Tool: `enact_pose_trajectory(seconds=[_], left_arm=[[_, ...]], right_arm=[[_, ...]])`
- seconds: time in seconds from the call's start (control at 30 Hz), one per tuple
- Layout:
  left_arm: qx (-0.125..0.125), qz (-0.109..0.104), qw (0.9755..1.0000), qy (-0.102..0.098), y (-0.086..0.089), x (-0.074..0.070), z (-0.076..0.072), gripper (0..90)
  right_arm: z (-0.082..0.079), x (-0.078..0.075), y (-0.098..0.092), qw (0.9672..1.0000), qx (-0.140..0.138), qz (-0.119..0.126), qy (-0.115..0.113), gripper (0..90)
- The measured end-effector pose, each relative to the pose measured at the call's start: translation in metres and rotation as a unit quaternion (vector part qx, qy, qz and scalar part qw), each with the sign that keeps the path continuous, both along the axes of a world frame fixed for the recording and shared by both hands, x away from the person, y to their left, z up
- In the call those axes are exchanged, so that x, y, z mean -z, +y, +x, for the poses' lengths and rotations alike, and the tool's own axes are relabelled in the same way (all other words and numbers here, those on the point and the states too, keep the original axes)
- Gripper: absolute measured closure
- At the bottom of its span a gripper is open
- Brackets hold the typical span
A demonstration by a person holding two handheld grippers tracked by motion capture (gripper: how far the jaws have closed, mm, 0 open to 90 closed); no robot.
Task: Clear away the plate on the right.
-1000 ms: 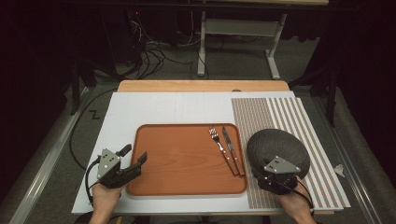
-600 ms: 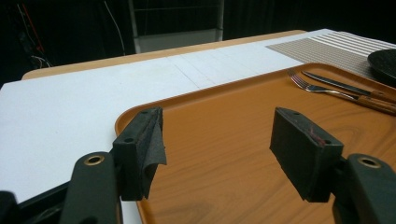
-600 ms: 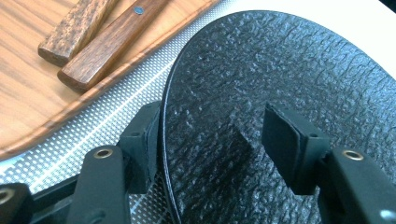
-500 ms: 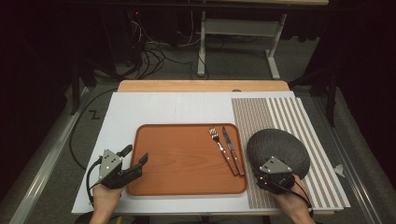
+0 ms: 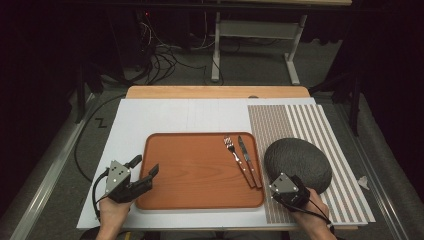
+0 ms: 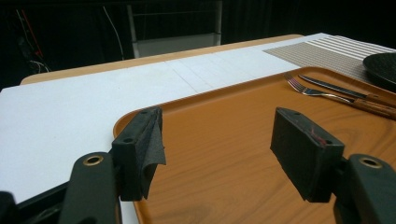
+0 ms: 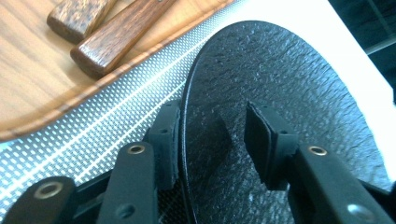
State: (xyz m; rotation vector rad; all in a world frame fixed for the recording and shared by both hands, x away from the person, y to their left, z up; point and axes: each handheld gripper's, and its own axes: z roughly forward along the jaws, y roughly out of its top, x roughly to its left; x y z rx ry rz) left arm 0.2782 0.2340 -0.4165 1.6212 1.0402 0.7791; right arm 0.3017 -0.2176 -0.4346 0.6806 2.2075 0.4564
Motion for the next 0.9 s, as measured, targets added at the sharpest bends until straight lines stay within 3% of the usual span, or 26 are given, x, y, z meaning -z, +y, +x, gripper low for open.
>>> enact_pose_trajectory(seconds=[0.17, 0.33, 0.4, 0.73, 0.87, 0.9], left_arm=[[0.0, -0.002, 1.0, -0.001, 0.0, 0.0, 0.0, 34.2], [0.0, -0.002, 1.0, -0.001, 0.0, 0.0, 0.0, 34.2], [0.001, -0.002, 1.0, -0.001, 0.0, 0.0, 0.0, 34.2], [0.001, -0.001, 1.0, -0.001, -0.001, 0.0, 0.0, 34.2], [0.002, -0.001, 1.0, -0.001, 0.0, 0.0, 0.0, 34.2], [0.002, -0.002, 1.0, 0.0, 0.0, 0.0, 0.0, 34.2]], right_arm=[[-0.005, 0.004, 0.008, 0.9985, -0.006, -0.048, -0.025, 66.1], [-0.01, 0.009, 0.015, 0.9926, -0.013, -0.107, -0.055, 68.2], [-0.013, 0.012, 0.019, 0.9885, -0.018, -0.134, -0.068, 70.4], [-0.013, 0.016, 0.023, 0.9835, -0.017, -0.167, -0.068, 77.9], [-0.015, 0.016, 0.023, 0.9762, -0.02, -0.196, -0.09, 82.8], [-0.016, 0.014, 0.023, 0.9759, -0.015, -0.194, -0.098, 84.5]])
